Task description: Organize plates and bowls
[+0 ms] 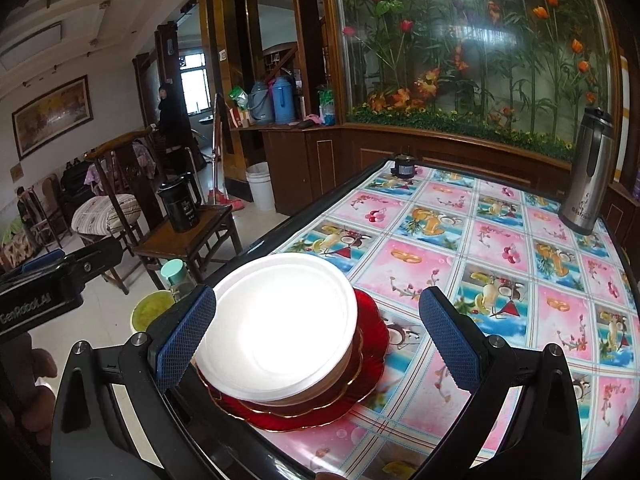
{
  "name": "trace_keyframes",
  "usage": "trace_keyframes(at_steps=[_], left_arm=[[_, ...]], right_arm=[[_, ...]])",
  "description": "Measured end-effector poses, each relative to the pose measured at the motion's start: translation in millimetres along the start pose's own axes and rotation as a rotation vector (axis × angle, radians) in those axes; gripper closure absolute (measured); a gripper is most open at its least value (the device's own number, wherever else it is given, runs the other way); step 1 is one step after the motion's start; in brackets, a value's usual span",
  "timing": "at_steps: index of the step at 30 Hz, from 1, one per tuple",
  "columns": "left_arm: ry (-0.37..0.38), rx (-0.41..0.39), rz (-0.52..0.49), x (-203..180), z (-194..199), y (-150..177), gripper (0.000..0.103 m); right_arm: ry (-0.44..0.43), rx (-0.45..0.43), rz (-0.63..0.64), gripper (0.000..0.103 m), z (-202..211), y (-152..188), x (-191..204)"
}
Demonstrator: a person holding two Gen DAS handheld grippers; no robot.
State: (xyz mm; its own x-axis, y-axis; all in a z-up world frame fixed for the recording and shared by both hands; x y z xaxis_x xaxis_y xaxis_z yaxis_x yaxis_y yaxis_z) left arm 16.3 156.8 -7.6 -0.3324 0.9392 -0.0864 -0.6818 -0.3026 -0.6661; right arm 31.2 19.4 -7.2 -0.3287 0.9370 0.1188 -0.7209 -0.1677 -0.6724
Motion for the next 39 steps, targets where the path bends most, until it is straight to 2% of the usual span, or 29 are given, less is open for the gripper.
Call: trace_keyframes(at_steps=[11,24,30,39], left_arm=[[-0.046,0.004,0.004,5,-6,-1,0.0],[-0.022,0.018,0.01,7,-10,-4,0.0],[-0.057,0.01,0.033,12,-10,-7,0.0],[-0.038,0.034,-0.008,4,-15,-6,0.0]], right_arm=[[0.004,0.021,-0.015,0.0,-9,-1,-3],[0.011,0.024,-0.037,0.0,-13,-1,-9],[0.007,0.041,-0.035,0.0,-18,0,-12],[0.01,0.048,-0.03,0.0,-21,1,-10]])
Point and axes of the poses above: each gripper's, at about its wrist camera, not at the fingertips, and z roughly against the way its jaws point, x to its left, y to its underside, the point moved 7 cm from there along -z, roughly the way its jaws point, and after that the axes turned 15 degrees about x, right-handed, at the moved point
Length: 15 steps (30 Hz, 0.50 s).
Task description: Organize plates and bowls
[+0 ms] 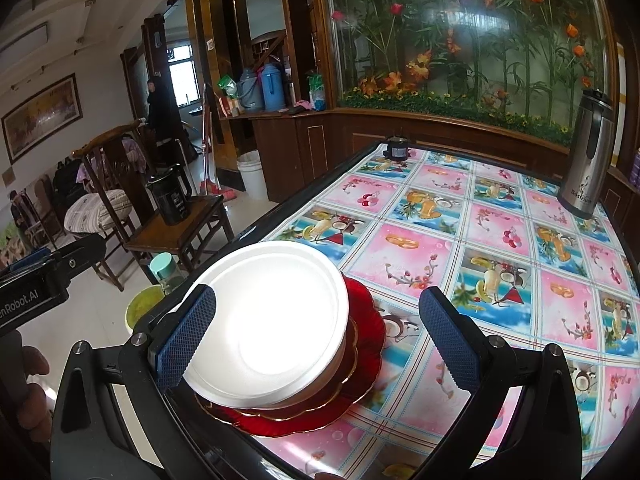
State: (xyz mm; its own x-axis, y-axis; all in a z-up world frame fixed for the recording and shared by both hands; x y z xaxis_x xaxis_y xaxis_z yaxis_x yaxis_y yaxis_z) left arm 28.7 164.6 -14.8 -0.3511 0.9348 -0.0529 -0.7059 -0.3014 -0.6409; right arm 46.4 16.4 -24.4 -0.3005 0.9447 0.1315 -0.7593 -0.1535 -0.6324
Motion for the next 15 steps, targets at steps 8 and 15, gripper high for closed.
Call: trace_keyframes(at_steps=[8,15], left_arm=[[0.069,0.021,0.027,3,-4,-4,0.0],[0.06,-0.005,0.03,7,-2,-12,0.0]], right_arm=[[0.0,0.006,-0.001,0.0,-3,-1,0],[-0.005,0.013,-0.008,0.0,-5,-1,-2]])
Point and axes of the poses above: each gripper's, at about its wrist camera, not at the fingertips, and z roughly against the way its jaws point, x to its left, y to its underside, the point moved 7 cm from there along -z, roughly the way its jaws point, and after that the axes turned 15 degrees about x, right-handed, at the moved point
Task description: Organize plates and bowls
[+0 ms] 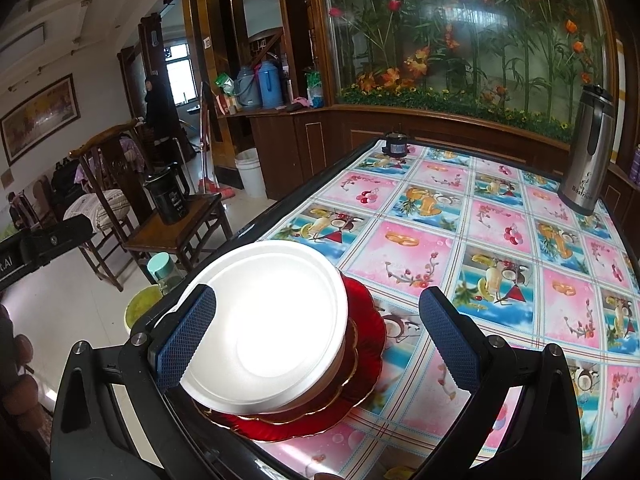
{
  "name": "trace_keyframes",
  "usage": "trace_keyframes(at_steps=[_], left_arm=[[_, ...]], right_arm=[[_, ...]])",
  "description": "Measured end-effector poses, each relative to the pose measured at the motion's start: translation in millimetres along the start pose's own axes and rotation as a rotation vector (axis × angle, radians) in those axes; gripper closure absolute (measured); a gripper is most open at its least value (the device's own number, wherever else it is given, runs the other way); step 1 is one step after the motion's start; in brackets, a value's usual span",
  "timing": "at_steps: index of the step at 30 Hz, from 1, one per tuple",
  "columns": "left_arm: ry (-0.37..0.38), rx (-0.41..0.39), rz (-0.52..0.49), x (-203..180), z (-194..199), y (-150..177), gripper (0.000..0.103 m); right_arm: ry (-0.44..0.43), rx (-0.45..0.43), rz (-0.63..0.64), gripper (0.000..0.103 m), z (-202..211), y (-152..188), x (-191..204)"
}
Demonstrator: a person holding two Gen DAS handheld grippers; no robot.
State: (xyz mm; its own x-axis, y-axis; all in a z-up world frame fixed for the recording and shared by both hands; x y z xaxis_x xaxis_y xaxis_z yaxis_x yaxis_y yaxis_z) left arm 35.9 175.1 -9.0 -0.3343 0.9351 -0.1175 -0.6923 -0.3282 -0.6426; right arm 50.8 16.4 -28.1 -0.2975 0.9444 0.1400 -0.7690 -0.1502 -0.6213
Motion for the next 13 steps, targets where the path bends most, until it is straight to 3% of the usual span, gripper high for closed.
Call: trace_keyframes(at_steps=[5,13], left_arm=[[-0.059,-0.001,-0.041,-6,-5,1,0.0],[-0.062,0.017,-0.014,3,-13,-1,0.0]], right_arm=[[-0.001,0.011,0.0,0.0,-4,0,-1],[0.002,0.027,-0.009,0.0,-12,-1,-3]])
Point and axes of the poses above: each gripper's, at about its wrist camera, not at the fingertips, and z roughly against the way its jaws point, x to its left, y to its underside, the point moved 7 cm from there along -z, roughly the way its jaws point, and after that the axes turned 15 degrees about x, right-handed, at the moved point
